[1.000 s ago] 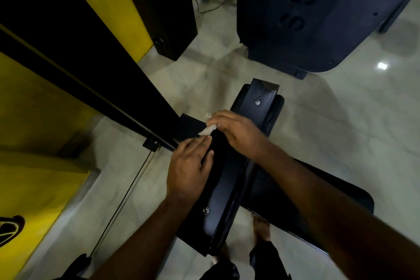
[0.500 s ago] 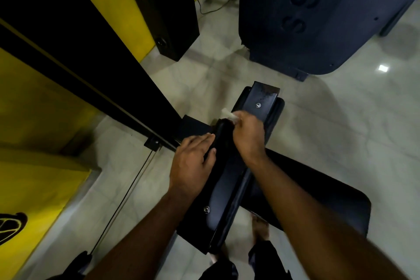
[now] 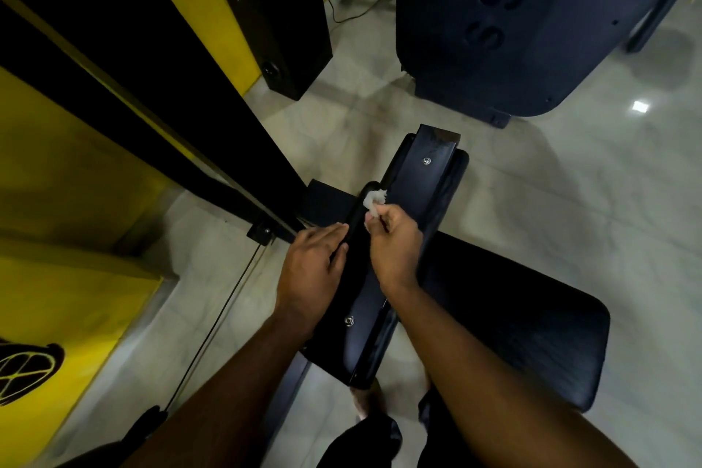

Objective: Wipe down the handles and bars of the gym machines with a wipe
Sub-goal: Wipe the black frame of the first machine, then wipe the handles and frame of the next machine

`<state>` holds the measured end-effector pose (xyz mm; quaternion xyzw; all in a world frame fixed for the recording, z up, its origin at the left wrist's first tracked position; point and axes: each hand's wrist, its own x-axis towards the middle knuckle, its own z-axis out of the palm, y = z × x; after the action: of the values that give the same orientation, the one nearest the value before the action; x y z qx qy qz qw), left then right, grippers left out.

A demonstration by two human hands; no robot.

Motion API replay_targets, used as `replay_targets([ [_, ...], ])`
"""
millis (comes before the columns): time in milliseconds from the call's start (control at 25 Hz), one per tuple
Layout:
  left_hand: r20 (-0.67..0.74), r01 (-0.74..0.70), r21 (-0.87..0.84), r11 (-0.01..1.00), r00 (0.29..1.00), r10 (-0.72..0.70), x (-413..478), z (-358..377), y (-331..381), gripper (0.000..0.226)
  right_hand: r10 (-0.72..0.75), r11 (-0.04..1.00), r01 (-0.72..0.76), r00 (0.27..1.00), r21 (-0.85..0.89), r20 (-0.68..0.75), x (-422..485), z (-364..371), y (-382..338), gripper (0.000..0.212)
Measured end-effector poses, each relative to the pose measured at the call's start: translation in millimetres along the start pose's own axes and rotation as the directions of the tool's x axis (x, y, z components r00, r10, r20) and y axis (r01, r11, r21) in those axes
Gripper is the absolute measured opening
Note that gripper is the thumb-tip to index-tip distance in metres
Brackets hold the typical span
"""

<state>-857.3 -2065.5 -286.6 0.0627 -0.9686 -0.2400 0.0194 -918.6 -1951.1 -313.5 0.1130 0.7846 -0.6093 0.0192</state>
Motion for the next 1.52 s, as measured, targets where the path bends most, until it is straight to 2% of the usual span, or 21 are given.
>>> replay_targets([
  [80,0.031,0.008,-0.011,1.000,0.999,-0.008,-6,-6,0,0.037,-0.207,0.954,0.218,0.976,-0.205,0.072,-12,-8,-2,0.017],
  [160,0.061,0.021,-0.023,1.000,0.998,-0.019,-16,-14,2,0.038,-0.369,0.829,0.423,0.905,-0.366,0.211,-27,-16,-5,0.020],
  [200,0.072,0.024,-0.034,0.999,0.997,-0.022,-21,-18,2,0.039,-0.399,0.769,0.495,0.866,-0.404,0.302,-33,-19,-4,0.020],
  [240,0.077,0.022,-0.045,0.999,0.997,-0.018,-27,-24,3,0.038,-0.382,0.757,0.523,0.840,-0.391,0.385,-38,-26,-7,0.023],
  [280,0.083,0.022,-0.051,0.998,0.996,-0.018,-33,-29,3,0.038,-0.372,0.717,0.582,0.784,-0.382,0.496,-40,-35,-7,0.025],
  [360,0.105,0.034,-0.042,0.999,0.994,-0.030,-43,-40,7,0.033,-0.379,0.562,0.764,0.579,-0.318,0.722,-39,-52,-10,0.025],
  [400,0.120,0.041,-0.035,0.999,0.992,-0.036,-47,-45,11,0.031,-0.348,0.503,0.807,0.516,-0.308,0.783,-38,-61,-11,0.027],
  [440,0.138,0.037,-0.028,0.999,0.990,-0.032,-48,-50,17,0.030,-0.340,0.514,0.789,0.547,-0.336,0.765,-34,-72,-14,0.029],
  [480,0.154,0.029,-0.024,0.999,0.988,-0.025,-47,-52,23,0.030,-0.335,0.587,0.708,0.654,-0.394,0.678,-31,-83,-15,0.027],
  [560,0.170,-0.010,-0.023,1.000,0.985,0.014,-37,-57,46,0.031,-0.259,0.764,0.440,0.879,-0.472,0.401,-26,-116,-29,0.017],
  [600,0.170,-0.032,-0.023,0.999,0.985,0.036,-29,-56,61,0.031,-0.181,0.836,0.305,0.938,-0.457,0.295,-23,-136,-34,0.012],
  [640,0.163,-0.064,-0.018,0.998,0.984,0.066,-22,-56,80,0.031,-0.128,0.879,0.215,0.966,-0.425,0.225,-20,-158,-42,0.008],
  [760,0.155,-0.159,-0.026,0.987,0.975,0.161,0,-51,146,0.030,-0.060,0.930,0.099,0.991,-0.355,0.118,-9,-223,-70,0.010],
  [840,0.154,-0.236,-0.041,0.971,0.959,0.240,8,-39,204,0.030,-0.065,0.927,0.085,0.996,-0.366,0.065,0,-282,-78,0.016],
  [1080,0.198,-0.392,-0.027,0.919,0.899,0.390,8,34,379,0.030,-0.075,0.925,0.052,0.996,-0.375,-0.049,26,-476,-63,0.012],
  [1280,0.189,-0.357,-0.039,0.933,0.915,0.357,14,86,503,0.024,-0.038,0.931,0.011,0.997,-0.366,-0.066,66,-608,-50,0.012],
  [1520,0.173,-0.348,0.014,0.937,0.924,0.341,86,123,614,0.028,-0.058,0.965,0.044,0.997,-0.258,-0.045,152,-696,-55,0.012],
])
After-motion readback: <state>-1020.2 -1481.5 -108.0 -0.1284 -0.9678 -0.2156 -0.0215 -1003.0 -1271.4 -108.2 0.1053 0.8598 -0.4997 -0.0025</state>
